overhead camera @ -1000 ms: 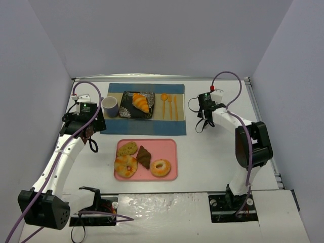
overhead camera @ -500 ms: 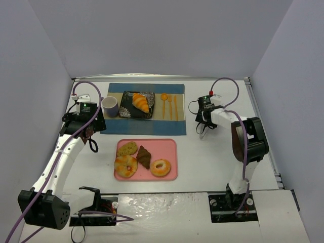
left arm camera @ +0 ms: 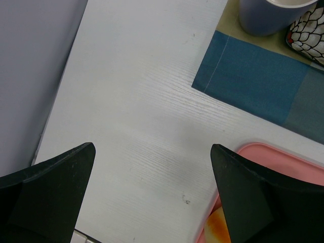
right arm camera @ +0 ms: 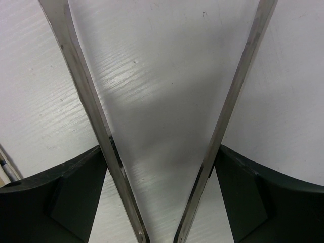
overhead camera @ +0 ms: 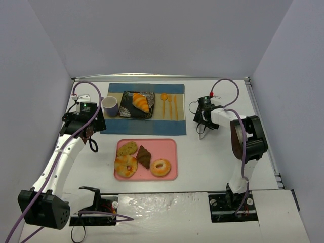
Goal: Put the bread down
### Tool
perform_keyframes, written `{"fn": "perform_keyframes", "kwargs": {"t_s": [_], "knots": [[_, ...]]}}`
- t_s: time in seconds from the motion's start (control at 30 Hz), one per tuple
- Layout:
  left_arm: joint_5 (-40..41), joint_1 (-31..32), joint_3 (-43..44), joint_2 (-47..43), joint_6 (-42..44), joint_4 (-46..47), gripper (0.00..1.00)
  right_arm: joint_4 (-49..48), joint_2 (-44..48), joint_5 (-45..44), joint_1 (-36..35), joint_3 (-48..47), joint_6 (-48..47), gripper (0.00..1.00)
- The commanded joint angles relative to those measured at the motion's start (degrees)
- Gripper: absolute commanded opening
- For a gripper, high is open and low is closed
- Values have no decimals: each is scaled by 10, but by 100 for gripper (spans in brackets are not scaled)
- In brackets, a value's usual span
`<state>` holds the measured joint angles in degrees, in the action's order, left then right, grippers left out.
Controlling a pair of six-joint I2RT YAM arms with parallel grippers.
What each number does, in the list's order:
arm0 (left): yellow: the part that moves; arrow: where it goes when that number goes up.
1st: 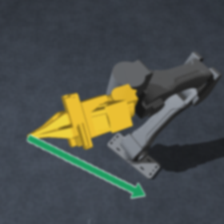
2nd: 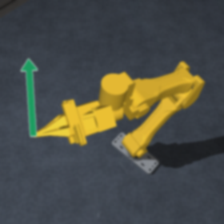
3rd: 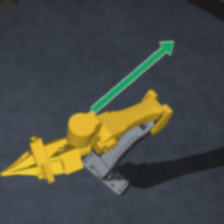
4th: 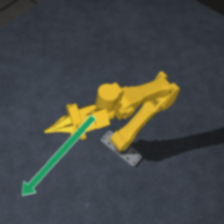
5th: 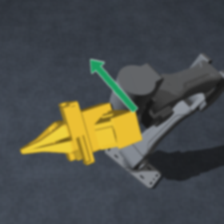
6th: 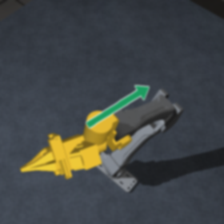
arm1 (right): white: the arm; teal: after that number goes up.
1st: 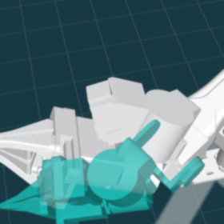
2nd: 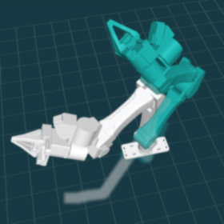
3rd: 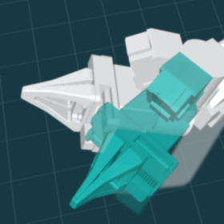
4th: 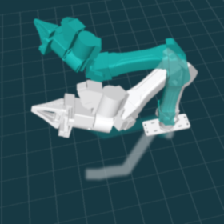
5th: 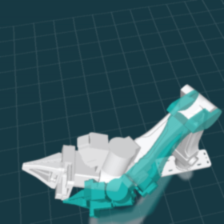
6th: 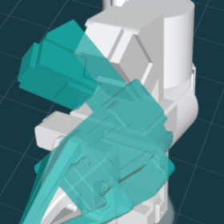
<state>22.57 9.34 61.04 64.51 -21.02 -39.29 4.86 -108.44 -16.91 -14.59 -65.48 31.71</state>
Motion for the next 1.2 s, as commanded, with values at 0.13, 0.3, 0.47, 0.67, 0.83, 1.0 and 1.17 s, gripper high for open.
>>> {"fn": "perform_keyframes", "kwargs": {"t_s": [0.13, 0.3, 0.47, 0.67, 0.83, 1.0, 1.17], "knots": [[10, -1, 30, -7, 11, 6, 97, 49, 64, -18, 3, -27, 5, 95], [8, -1, 29, -7, 10, 7, 97, 73, 84, -24, 3, -45, 0, 100], [8, -1, 32, -8, 11, 4, 97, 107, 126, -21, -8, -65, 1, 100], [5, -1, 44, -6, 9, 2, 97, 128, 177, 11, -58, -100, -14, 100], [2, -1, 50, -4, 10, 0, 97, 128, 192, 36, -117, -142, -30, 100], [7, -1, 55, -3, 10, -1, 97, 129, 200, 49, -153, -168, -23, 100], [8, -1, 61, 0, 12, -6, 97, 128, 209, 73, -157, -164, -32, 100]]}}
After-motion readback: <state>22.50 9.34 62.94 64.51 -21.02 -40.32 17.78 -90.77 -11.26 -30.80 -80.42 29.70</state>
